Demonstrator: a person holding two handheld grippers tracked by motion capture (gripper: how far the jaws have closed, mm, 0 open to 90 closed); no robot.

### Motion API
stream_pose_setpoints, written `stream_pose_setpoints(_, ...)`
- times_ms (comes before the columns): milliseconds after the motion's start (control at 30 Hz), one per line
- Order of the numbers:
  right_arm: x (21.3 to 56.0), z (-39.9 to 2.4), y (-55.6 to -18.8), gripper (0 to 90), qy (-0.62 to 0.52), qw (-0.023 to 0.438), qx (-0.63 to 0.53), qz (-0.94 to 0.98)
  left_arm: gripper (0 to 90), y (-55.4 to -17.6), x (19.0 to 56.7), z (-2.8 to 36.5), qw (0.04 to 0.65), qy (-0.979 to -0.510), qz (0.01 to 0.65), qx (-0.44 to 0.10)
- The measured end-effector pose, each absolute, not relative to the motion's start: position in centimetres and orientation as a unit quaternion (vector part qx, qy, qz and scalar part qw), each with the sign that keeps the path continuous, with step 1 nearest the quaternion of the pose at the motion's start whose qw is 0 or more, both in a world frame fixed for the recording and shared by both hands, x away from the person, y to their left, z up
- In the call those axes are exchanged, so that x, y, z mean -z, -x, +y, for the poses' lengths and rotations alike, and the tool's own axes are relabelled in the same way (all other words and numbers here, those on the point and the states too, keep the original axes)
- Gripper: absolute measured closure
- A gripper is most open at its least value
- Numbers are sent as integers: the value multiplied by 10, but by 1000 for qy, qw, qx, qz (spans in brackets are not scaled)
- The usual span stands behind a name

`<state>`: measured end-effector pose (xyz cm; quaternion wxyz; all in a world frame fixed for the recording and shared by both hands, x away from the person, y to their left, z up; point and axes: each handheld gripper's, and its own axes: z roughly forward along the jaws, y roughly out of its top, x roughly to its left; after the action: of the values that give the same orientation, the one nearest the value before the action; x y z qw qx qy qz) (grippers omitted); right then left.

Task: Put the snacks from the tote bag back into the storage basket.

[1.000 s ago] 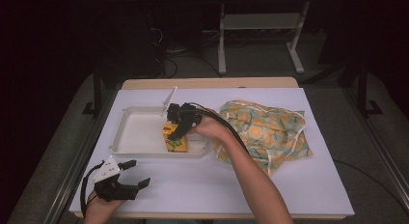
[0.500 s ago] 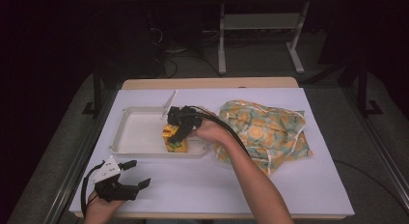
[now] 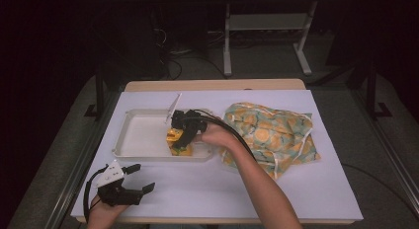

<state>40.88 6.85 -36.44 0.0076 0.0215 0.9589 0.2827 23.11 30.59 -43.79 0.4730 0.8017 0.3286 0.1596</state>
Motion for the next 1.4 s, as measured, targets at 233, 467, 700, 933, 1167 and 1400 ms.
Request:
stream_pose_setpoints(233,364,67,-408,413,-24,12,-284,958,138,-231,438,305,473,-801,330,-160)
stream_pose_setpoints(467,362,65,-407,373,-34,14,-285,958,138,-231,439,305,476,-798,332,-160)
stream_pose_setpoints(700,358,62,-404,342,-35,19,-297,954,138,-231,440,304,475,-799,333,-158)
stream_pose_setpoints(933,348,55,-403,336,-43,25,-311,949,138,-231,440,304,475,-800,332,-159)
stream_pose_setpoints(1167,342,48,-402,322,-55,23,-321,945,138,-231,439,305,473,-801,329,-162)
stream_pose_setpoints(1400,336,43,-398,314,-55,29,-326,943,138,-231,439,305,474,-800,330,-162)
